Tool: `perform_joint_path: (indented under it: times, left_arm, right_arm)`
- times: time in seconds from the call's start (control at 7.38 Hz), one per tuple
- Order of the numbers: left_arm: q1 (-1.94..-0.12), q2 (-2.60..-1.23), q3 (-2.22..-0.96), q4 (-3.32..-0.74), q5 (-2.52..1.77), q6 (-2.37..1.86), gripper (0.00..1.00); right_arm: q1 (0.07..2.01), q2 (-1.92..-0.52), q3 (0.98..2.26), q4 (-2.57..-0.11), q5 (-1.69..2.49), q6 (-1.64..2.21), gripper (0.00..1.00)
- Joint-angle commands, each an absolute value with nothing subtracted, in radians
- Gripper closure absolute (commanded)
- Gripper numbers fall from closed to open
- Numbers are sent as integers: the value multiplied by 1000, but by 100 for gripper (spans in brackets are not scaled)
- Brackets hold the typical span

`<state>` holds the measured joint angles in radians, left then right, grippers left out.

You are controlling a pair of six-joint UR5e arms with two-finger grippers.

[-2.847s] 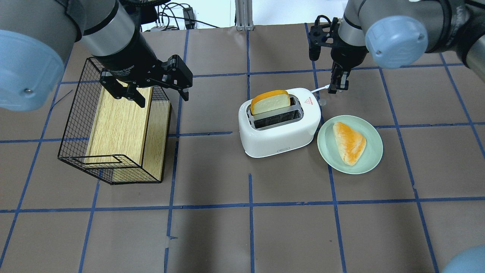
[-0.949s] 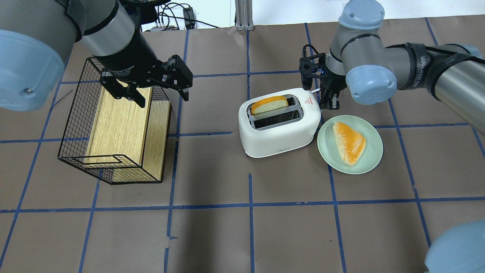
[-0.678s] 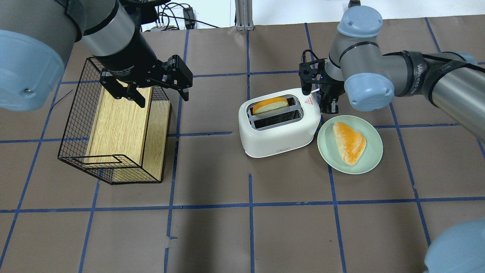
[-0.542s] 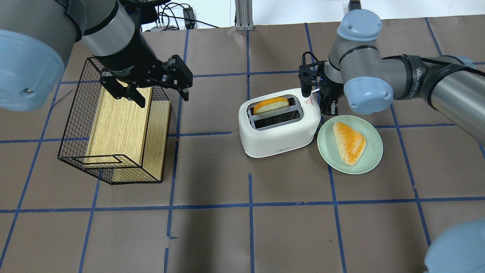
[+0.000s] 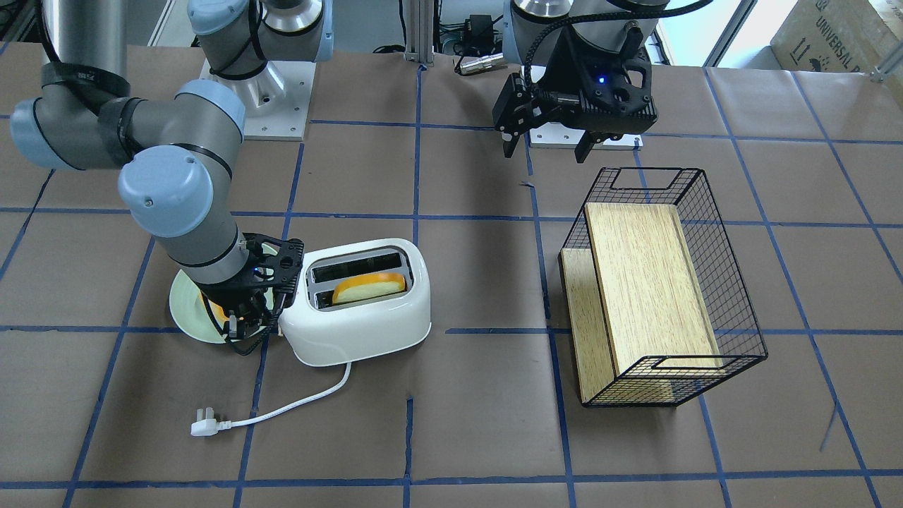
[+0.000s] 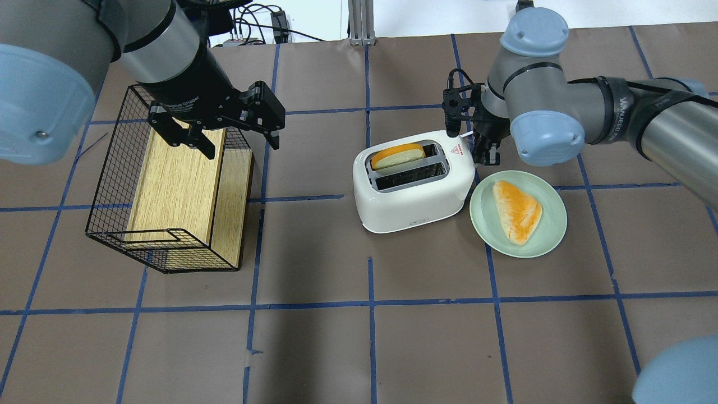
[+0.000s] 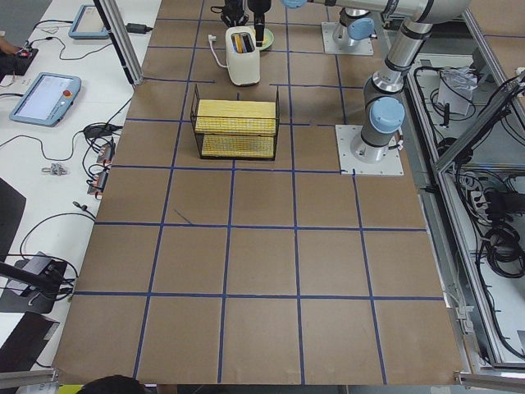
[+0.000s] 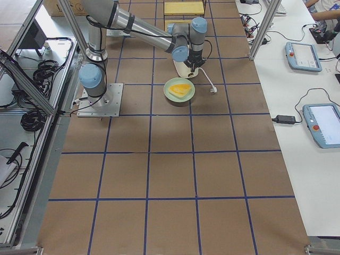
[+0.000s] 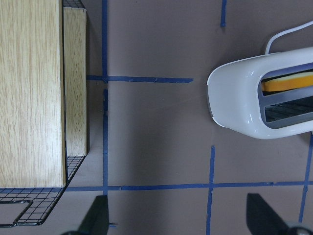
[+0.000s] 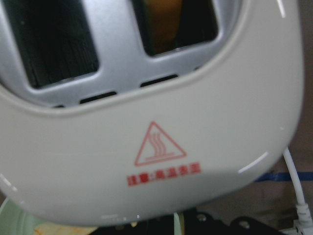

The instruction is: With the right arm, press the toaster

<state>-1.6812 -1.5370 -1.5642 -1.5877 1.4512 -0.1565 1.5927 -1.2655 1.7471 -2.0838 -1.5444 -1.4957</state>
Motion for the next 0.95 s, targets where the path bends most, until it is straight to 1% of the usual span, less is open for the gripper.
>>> perform_joint_path:
  times: [0.0,0.27,0.41,0.81]
  left_arm:
    - [-1681,-1537,-1565,-1588,1451,-156,0]
    - [-1681,-1537,-1565,-1588,1451,-156,0]
    - [-1681,-1537,-1563,-1588,1451,-156,0]
    - [-1681,-1537,-1565,-1588,1451,-156,0]
  right_arm:
    - [1600,-1328,1643,-1915,-1546,-1371,81]
    - [1606,-1389,1531,-1676,-1546,-1175,80]
    - [1608,-1420,1507,-1642,-1546,-1054,80]
    - [1609,-1509,1538,-1608,-1555,-520,80]
